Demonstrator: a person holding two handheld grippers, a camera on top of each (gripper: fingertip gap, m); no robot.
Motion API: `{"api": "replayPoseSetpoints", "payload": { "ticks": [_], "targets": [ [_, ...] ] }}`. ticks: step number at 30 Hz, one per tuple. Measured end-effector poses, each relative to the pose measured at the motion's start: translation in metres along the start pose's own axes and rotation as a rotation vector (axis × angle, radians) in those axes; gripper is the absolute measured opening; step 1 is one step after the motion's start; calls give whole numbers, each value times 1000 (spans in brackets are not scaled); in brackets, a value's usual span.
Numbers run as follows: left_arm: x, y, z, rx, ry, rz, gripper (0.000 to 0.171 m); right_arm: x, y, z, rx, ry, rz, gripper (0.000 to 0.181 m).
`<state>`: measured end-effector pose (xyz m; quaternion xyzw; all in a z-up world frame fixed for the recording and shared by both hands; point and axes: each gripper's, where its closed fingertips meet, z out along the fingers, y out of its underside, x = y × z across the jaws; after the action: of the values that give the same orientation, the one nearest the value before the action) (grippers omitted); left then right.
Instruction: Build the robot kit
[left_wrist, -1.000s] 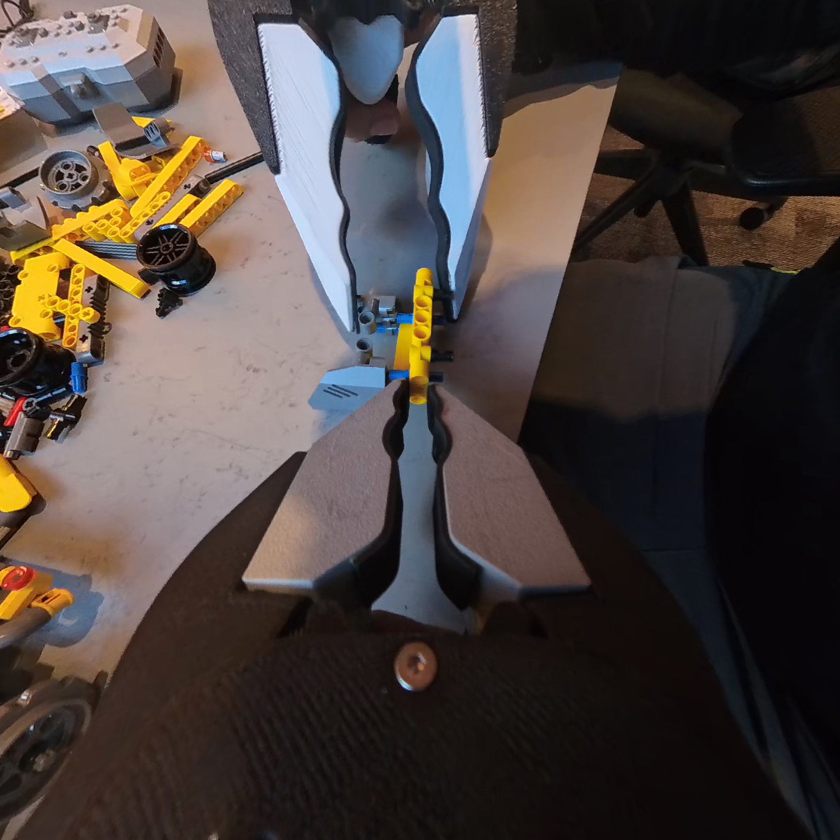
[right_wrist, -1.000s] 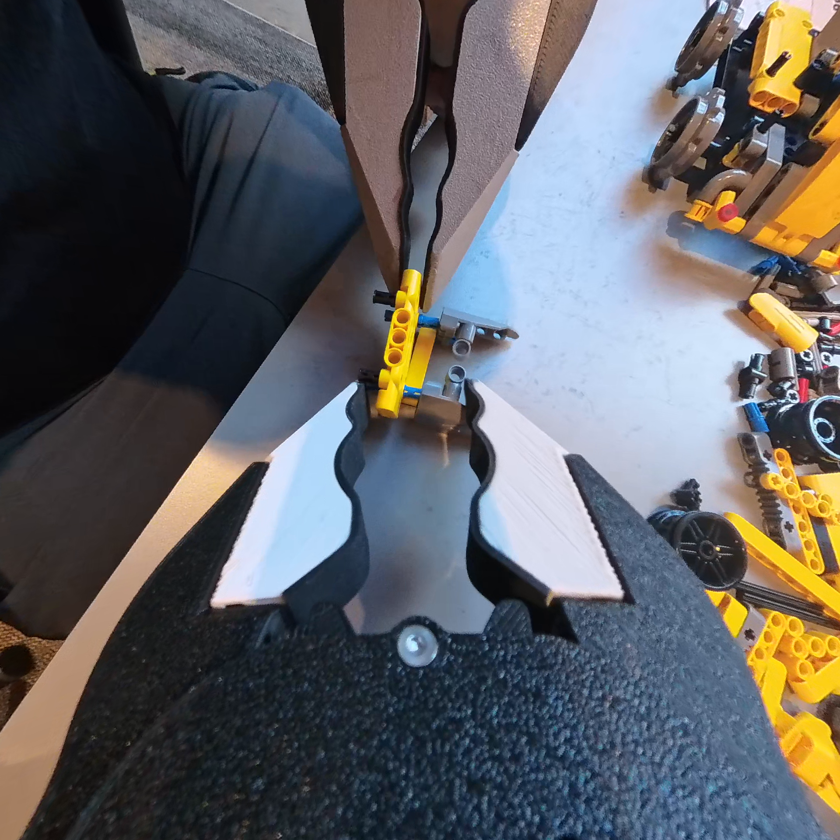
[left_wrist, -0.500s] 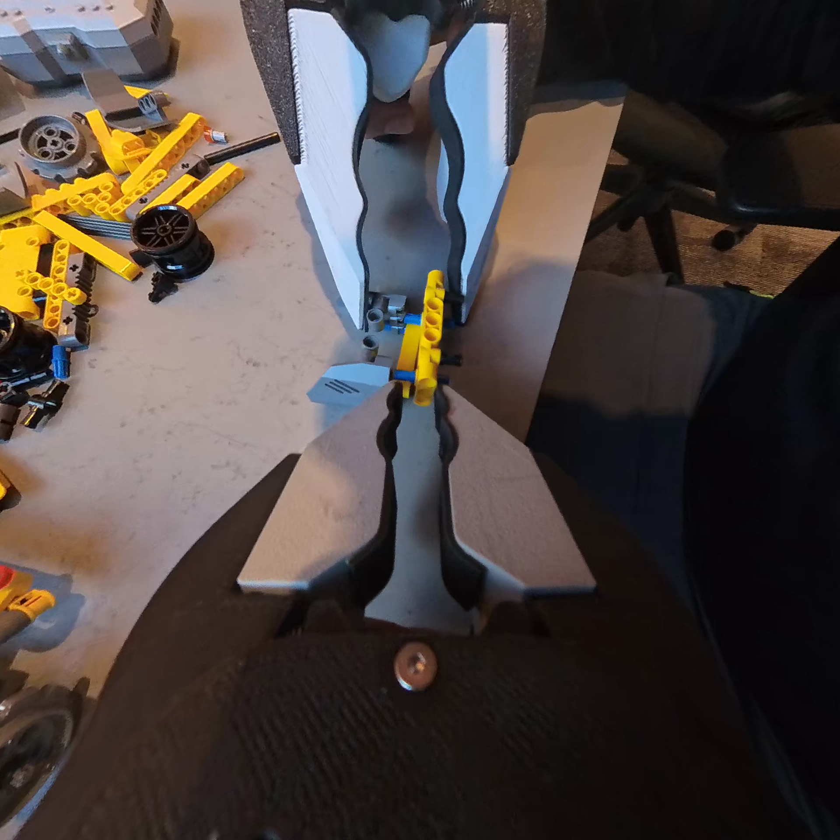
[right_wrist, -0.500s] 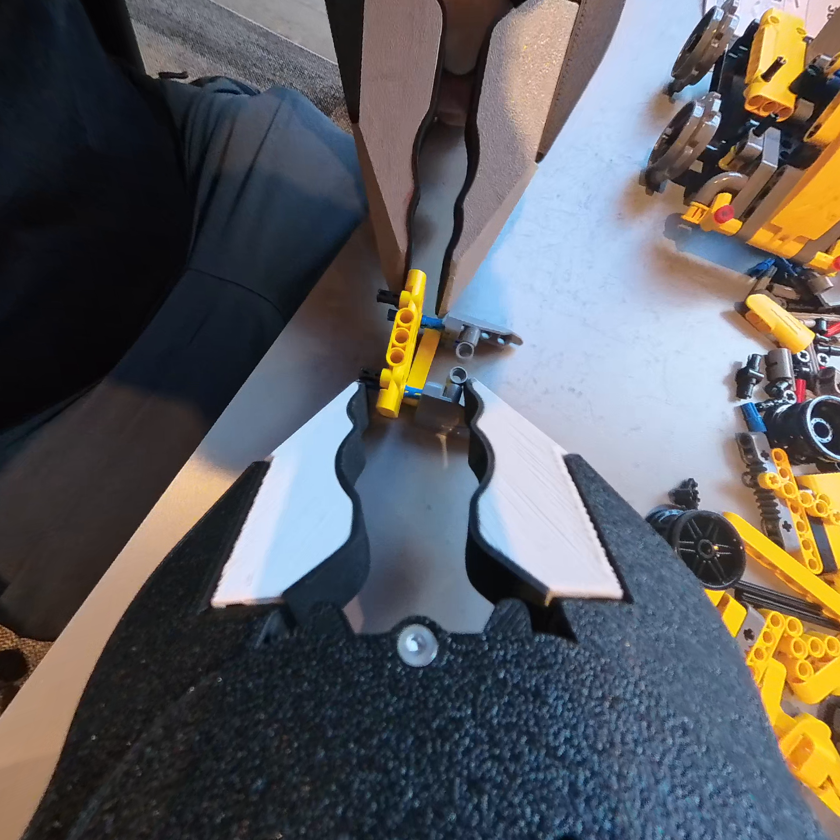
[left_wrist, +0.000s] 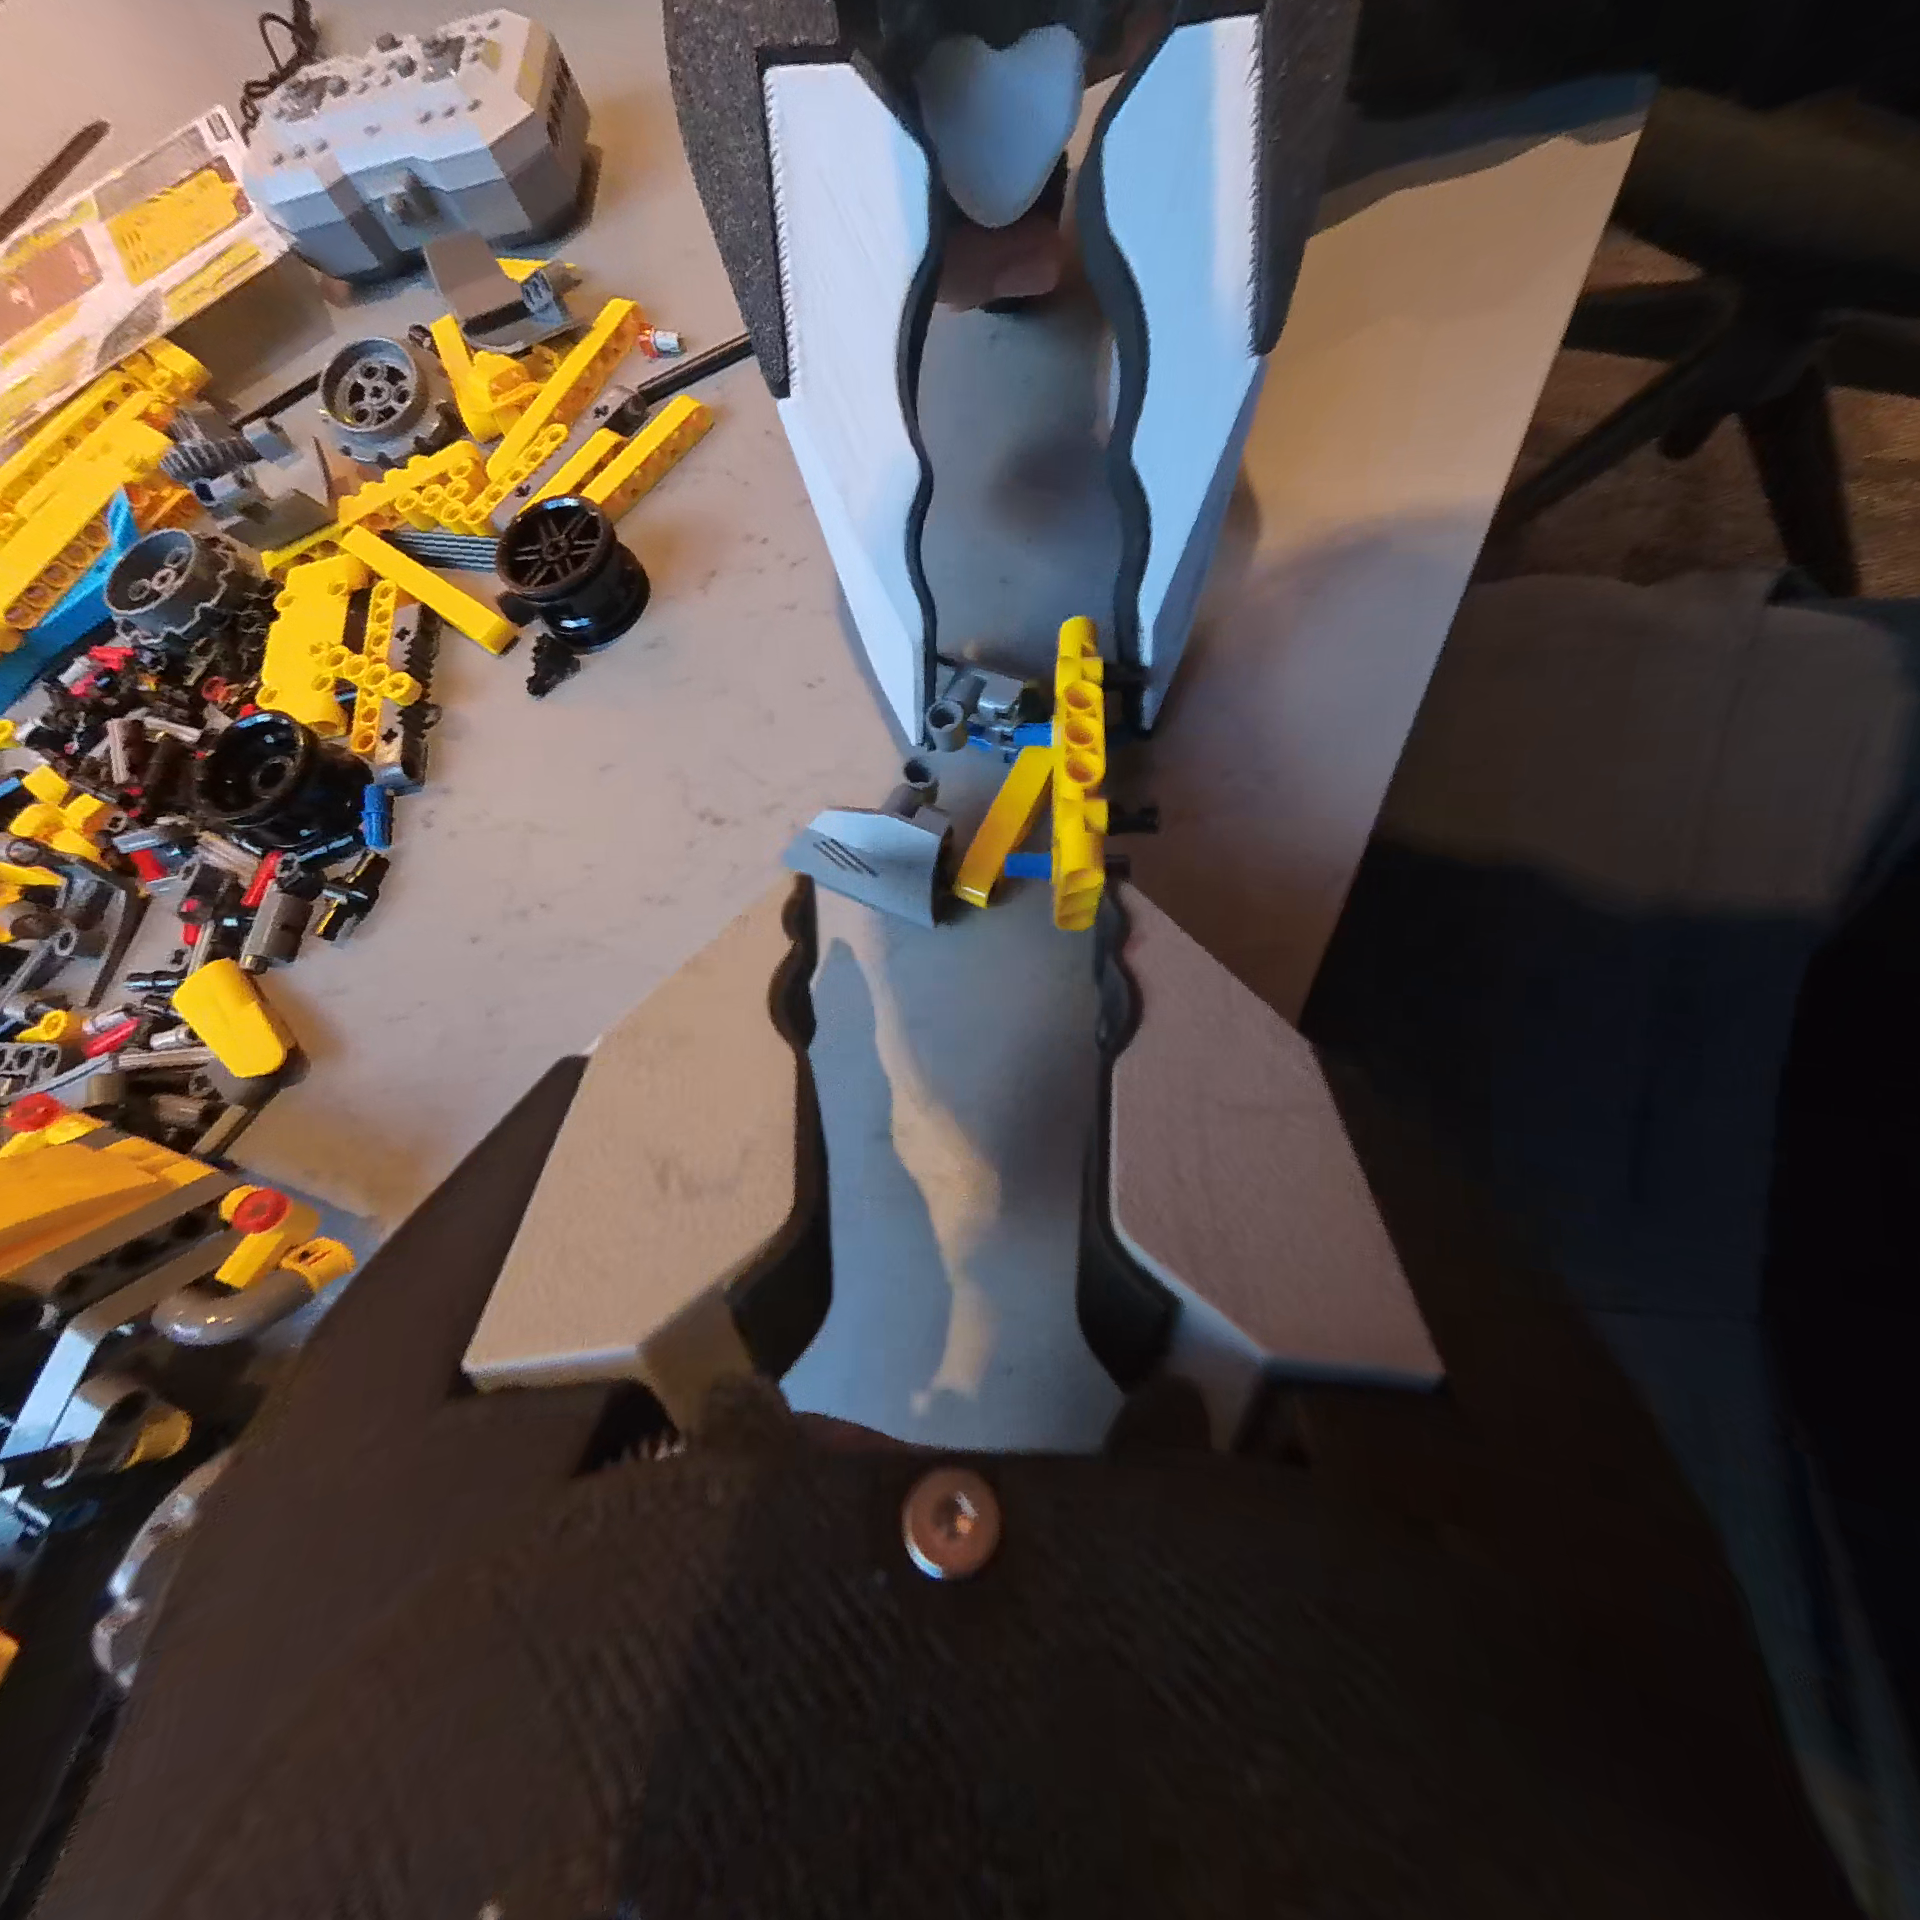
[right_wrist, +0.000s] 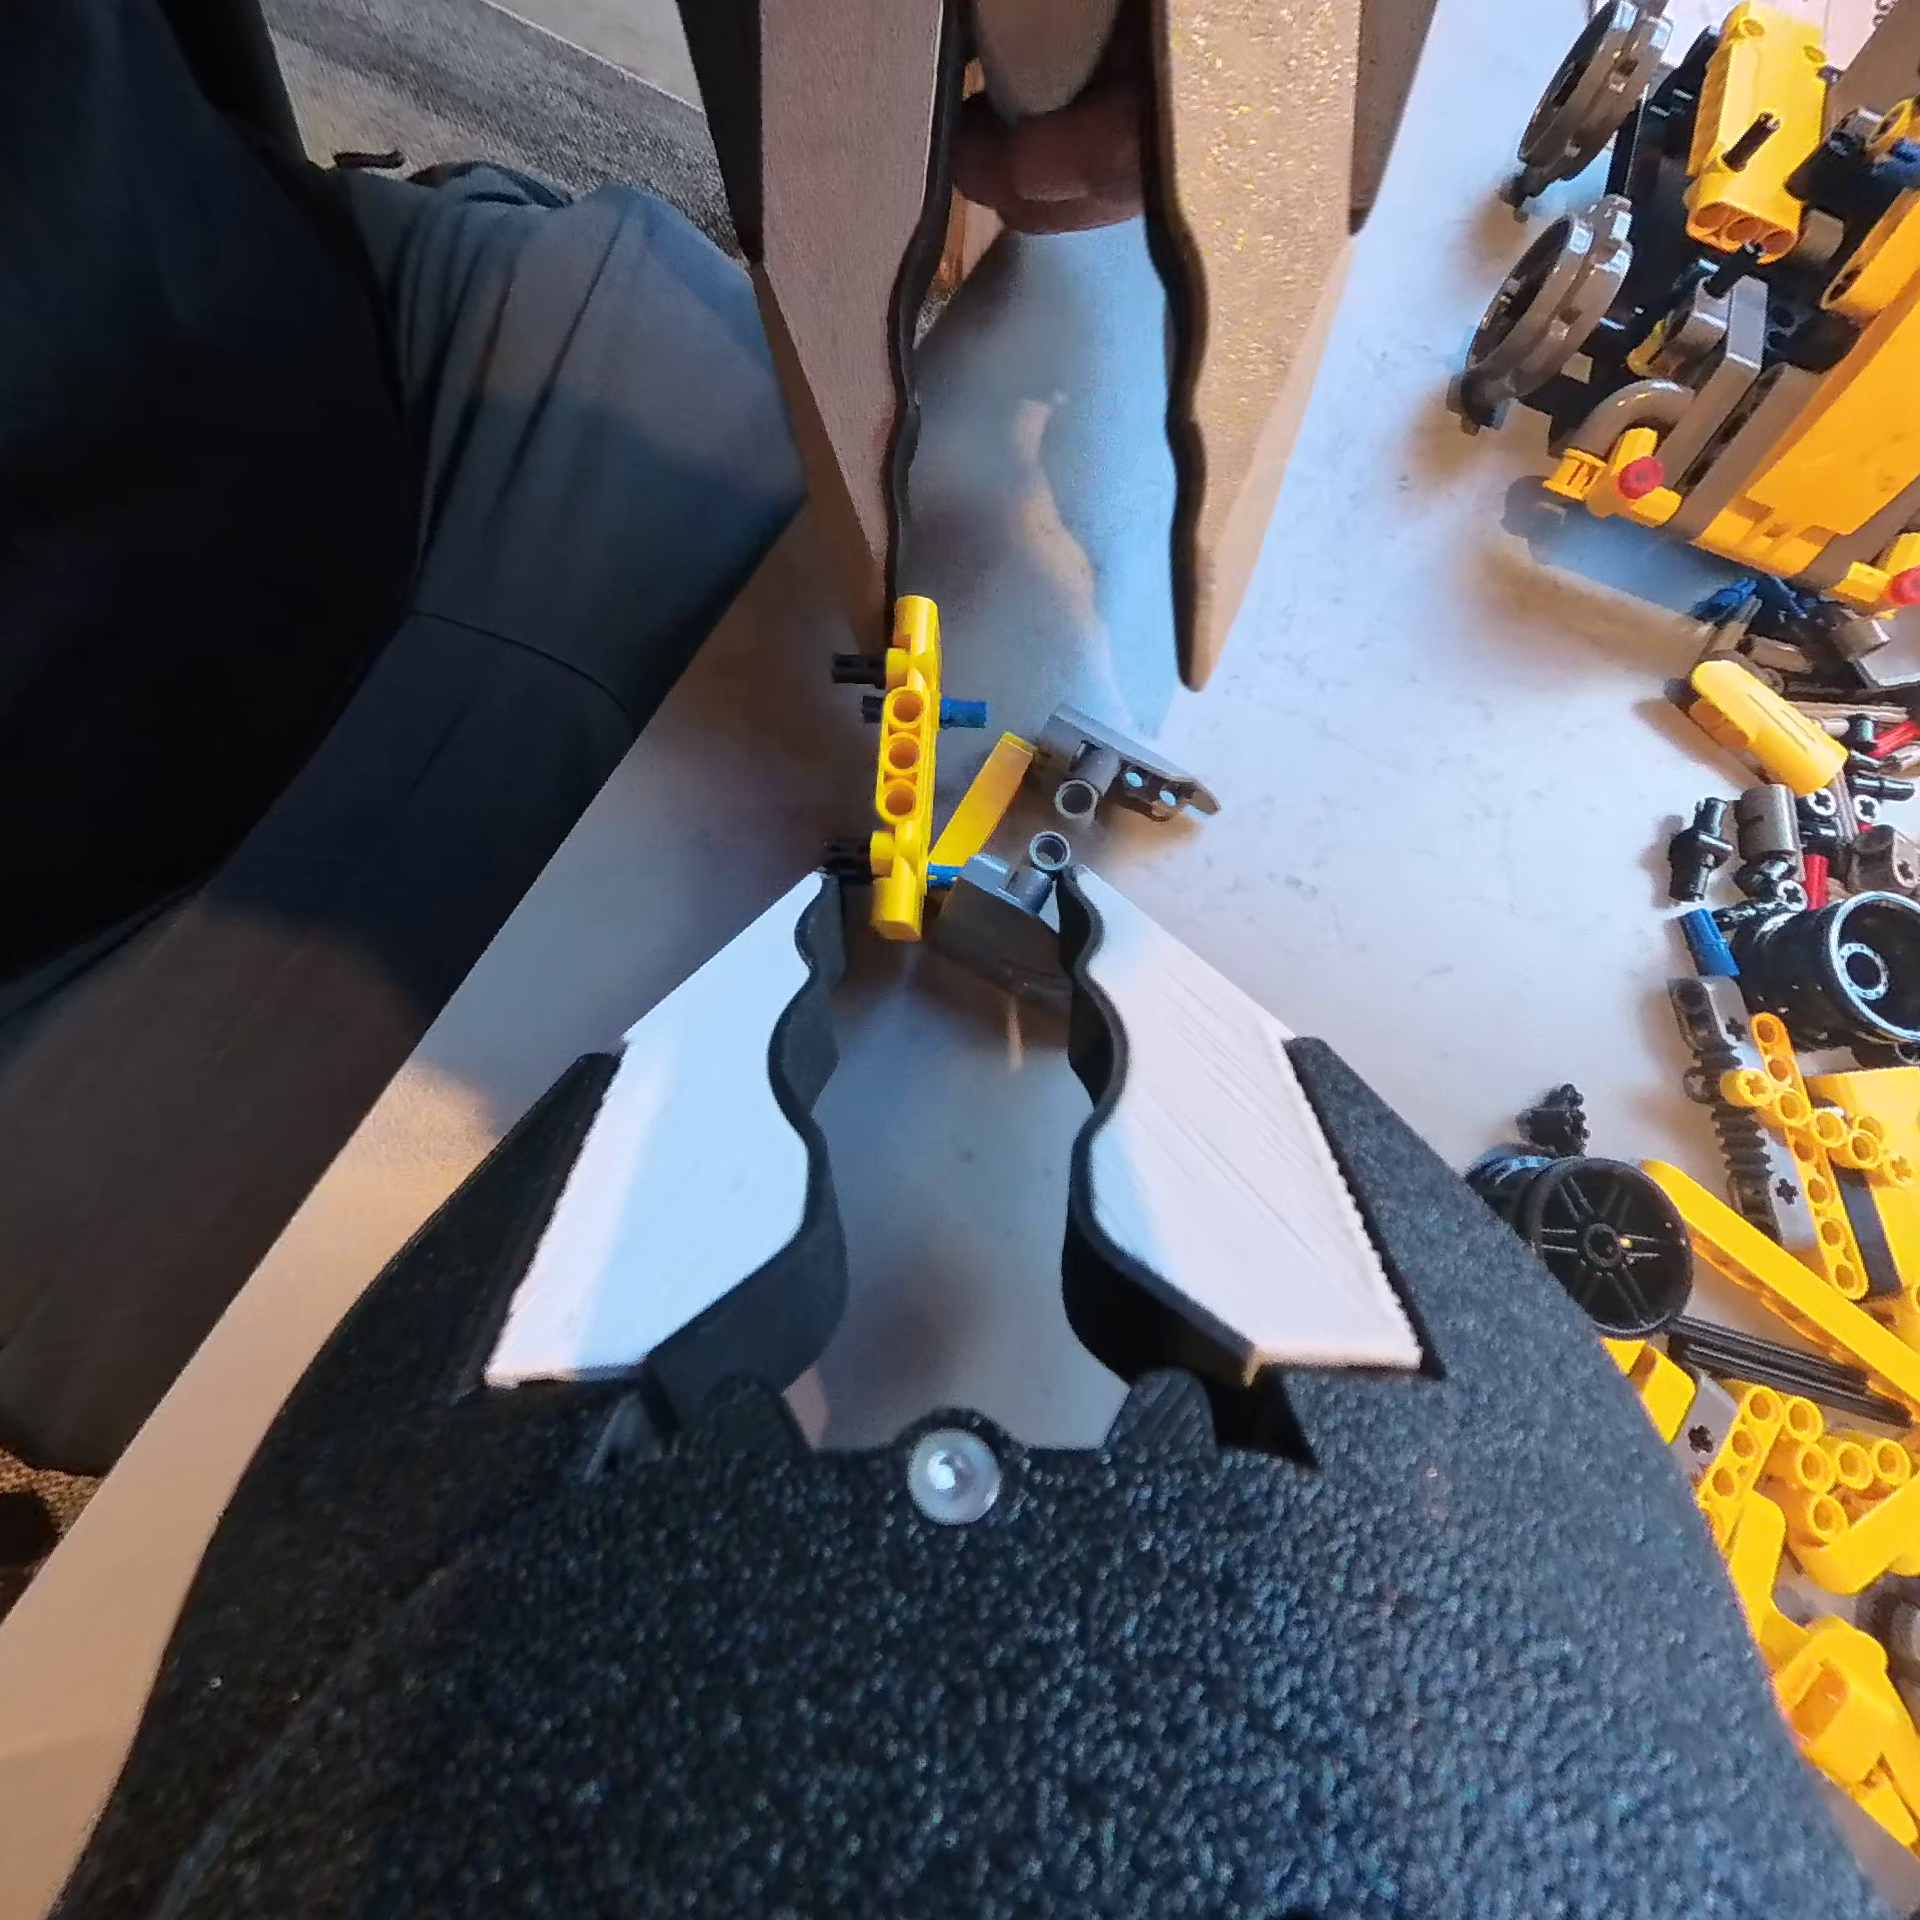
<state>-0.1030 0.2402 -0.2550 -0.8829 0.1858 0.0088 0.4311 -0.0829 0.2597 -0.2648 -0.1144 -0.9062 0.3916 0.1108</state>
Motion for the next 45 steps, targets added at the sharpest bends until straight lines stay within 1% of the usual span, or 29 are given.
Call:
{"api": "replayPoseSetpoints", "payload": {
  "ticks": [3,4,7,9,12,18,21,25,33,38,45],
  "targets": [
    [-5,3,4,-26,-6,10,66,0,0,0,2,-2,0,41],
    [-5,2,4,-26,8,22,67,-1,0,0,3,-3,-2,41],
    [-3,-6,4,1,65,82,63,-1,0,0,3,-4,-3,42],
    [-2,-7,5,1,110,125,61,-1,0,-1,4,-4,-6,42],
    [0,-6,8,-8,186,148,59,-1,1,-1,4,-4,-7,42],
    [2,-4,11,-3,317,102,53,-2,1,-2,4,-8,-10,42],
    [3,-5,13,8,364,81,53,-2,2,-2,3,-10,-12,42],
    [1,-4,15,17,394,33,54,-1,3,-3,-2,0,-14,42],
    [2,-3,18,-2,387,44,55,0,5,-3,-7,3,-13,44],
    [5,2,22,-46,401,53,60,-1,6,-3,-9,0,-9,45],
    [4,0,23,-42,395,35,57,0,6,-3,-10,7,-3,46]
  ]
}}
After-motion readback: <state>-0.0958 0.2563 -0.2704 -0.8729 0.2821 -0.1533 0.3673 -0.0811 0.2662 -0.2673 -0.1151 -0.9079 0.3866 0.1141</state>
